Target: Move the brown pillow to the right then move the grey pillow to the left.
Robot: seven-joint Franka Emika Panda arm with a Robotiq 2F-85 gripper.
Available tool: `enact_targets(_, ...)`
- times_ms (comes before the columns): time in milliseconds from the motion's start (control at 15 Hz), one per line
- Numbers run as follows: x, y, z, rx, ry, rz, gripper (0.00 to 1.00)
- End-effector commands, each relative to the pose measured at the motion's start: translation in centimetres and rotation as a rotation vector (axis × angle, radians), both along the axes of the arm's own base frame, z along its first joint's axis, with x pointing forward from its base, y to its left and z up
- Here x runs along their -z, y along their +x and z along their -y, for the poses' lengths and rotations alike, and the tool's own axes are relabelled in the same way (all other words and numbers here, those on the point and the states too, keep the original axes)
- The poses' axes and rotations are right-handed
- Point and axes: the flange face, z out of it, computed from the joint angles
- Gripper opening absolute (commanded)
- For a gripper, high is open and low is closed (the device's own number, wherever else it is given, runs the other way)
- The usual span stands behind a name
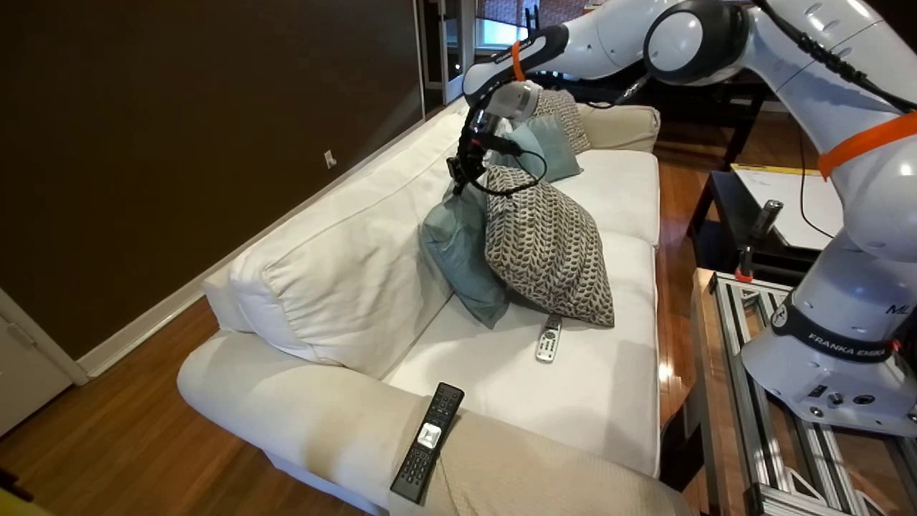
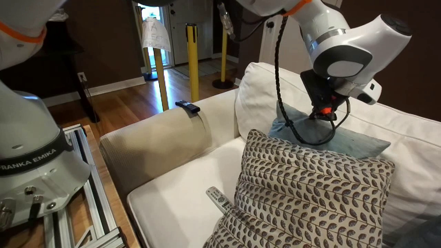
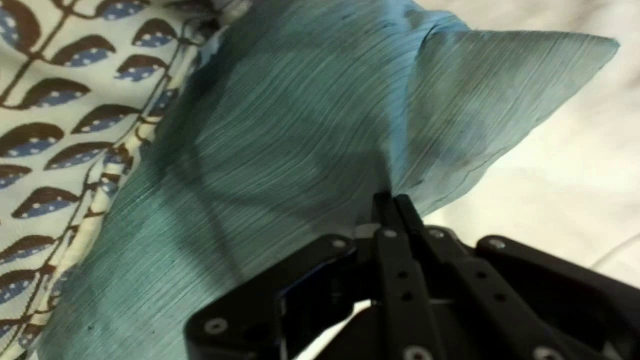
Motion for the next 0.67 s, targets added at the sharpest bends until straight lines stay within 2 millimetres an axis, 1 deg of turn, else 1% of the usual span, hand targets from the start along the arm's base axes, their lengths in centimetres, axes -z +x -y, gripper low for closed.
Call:
enact_targets(0,-5.5,-0.6,-3.9,-0.021,0.14,0.098,0.01)
enact_targets(133,-6.3,-0.7,-5.5,-0.065,0.182,0.125,0.01)
enact_targets(200,-3.0,-0.1,-3.0,-0.028,0.113,0.071,0.03)
enact_targets(333,-4.0,-0.2,-4.3,-0.048,0.135,0.086,0.03)
enact_targets(400,-4.2,-0.3,-4.5,-0.053,0.137,0.087,0.03)
enact_targets(533,-4.2,-0.4,-4.7,-0.057,0.139,0.087,0.03)
enact_targets(600,-4.2,-0.5,-4.6,-0.058,0.14,0.088,0.01)
